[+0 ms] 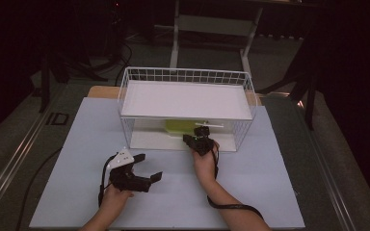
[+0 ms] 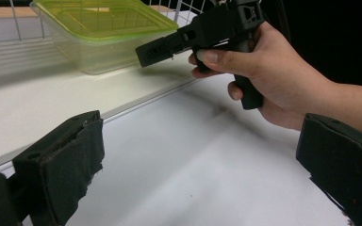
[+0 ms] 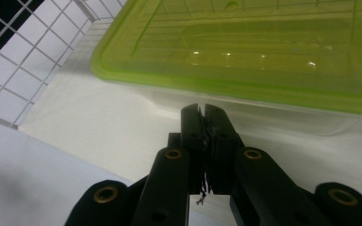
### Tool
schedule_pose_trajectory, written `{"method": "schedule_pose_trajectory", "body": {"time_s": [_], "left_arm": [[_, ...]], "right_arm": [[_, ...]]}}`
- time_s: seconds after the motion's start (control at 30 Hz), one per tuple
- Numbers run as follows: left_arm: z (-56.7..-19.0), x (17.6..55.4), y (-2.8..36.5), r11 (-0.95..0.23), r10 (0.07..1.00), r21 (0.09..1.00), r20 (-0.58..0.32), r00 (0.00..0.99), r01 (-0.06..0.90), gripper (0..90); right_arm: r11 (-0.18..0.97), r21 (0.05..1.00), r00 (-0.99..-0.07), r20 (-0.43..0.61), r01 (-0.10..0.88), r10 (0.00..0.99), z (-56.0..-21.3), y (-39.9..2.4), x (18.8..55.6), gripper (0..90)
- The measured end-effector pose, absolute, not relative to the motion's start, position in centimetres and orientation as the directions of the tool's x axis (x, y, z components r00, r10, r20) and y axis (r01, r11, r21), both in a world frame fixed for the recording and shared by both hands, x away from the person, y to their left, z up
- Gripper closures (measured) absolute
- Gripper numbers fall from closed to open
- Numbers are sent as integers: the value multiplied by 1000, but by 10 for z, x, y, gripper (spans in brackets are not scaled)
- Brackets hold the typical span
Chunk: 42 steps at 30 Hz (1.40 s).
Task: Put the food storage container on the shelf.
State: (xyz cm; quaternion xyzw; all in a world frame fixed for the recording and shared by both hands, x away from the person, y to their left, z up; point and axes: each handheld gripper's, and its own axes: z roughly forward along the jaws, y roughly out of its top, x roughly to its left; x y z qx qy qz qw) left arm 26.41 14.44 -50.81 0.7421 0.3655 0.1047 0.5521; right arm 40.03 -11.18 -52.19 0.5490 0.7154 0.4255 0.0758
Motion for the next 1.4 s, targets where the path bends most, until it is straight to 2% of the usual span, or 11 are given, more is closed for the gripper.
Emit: {"method": "schedule_pose_trajectory", "body": {"time_s": [0.13, 0.33, 0.43, 0.47, 0.5, 0.57, 0.67, 0.87, 1.03, 1.2, 1.4], "left_arm": [[-507, 263, 145, -116, 660, 897, -251, 708, 426, 25], [-504, 262, 146, -104, 658, 900, -258, 708, 424, 25], [-503, 261, 147, -94, 655, 901, -264, 708, 423, 25], [-503, 261, 147, -88, 658, 903, -265, 705, 421, 25], [-503, 260, 147, -80, 679, 911, -248, 692, 404, 25], [-501, 260, 147, -76, 678, 915, -244, 693, 397, 25], [-500, 261, 148, -75, 675, 915, -246, 696, 395, 25], [-493, 263, 149, -80, 645, 920, -246, 723, 384, 25], [-489, 262, 147, -90, 628, 927, -230, 743, 364, 25], [-486, 262, 145, -111, 615, 932, -207, 761, 344, 25], [-487, 260, 144, -121, 621, 931, -200, 758, 345, 25]], "right_arm": [[73, 726, -424, 314, 684, 850, -522, -114, 394, 830], [87, 717, -441, 323, 691, 837, -518, -121, 377, 787], [131, 743, -465, 261, 656, 846, -512, -127, 368, 667], [131, 743, -465, 261, 656, 846, -512, -127, 368, 667], [156, 759, -486, 232, 632, 843, -509, -131, 364, 595], [166, 765, -499, 223, 622, 837, -507, -133, 361, 531], [166, 768, -513, 234, 619, 826, -505, -138, 356, 437], [166, 770, -564, 284, 616, 775, -502, -148, 347, 184], [153, 786, -592, 306, 599, 746, -500, -159, 339, 167], [184, 812, -618, 252, 554, 745, -496, -167, 331, 170], [184, 823, -624, 241, 537, 744, -489, -178, 322, 170]]}}
